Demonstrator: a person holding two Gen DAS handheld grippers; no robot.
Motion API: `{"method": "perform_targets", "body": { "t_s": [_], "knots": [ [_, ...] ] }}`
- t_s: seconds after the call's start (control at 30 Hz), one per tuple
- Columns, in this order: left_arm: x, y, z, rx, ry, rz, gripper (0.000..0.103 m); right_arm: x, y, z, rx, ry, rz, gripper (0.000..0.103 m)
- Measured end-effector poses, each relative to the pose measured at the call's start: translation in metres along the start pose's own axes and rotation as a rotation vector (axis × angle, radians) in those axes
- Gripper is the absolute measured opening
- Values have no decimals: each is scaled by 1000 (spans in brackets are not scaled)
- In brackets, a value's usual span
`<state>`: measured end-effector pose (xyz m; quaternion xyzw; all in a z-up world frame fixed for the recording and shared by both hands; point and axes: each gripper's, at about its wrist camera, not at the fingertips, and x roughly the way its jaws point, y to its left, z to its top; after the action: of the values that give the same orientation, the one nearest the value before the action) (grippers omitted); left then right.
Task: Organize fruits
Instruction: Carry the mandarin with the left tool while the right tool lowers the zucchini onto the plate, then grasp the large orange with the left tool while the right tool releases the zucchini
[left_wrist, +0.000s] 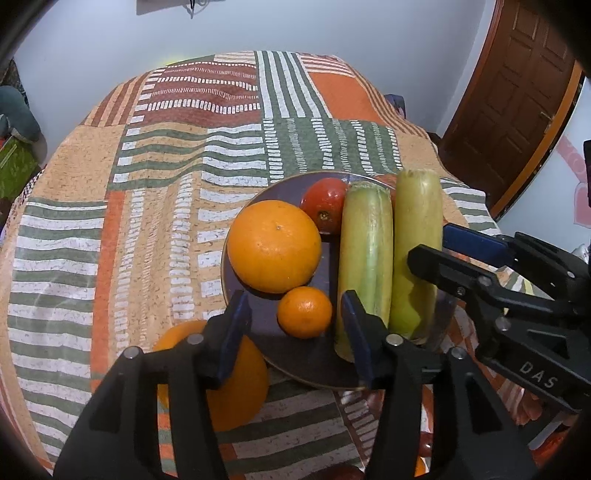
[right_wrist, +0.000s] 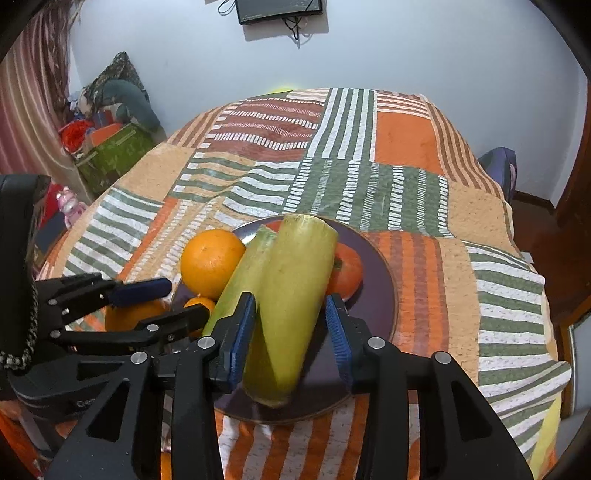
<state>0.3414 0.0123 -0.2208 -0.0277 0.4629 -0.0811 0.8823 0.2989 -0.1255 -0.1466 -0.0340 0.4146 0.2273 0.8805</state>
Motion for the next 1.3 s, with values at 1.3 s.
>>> {"method": "perform_targets", "body": {
  "t_s": [1.3],
  "knots": [
    [-9, 40, -40, -11, 38, 91, 70, -17, -5, -36, -24, 60, 3, 53]
  ]
}}
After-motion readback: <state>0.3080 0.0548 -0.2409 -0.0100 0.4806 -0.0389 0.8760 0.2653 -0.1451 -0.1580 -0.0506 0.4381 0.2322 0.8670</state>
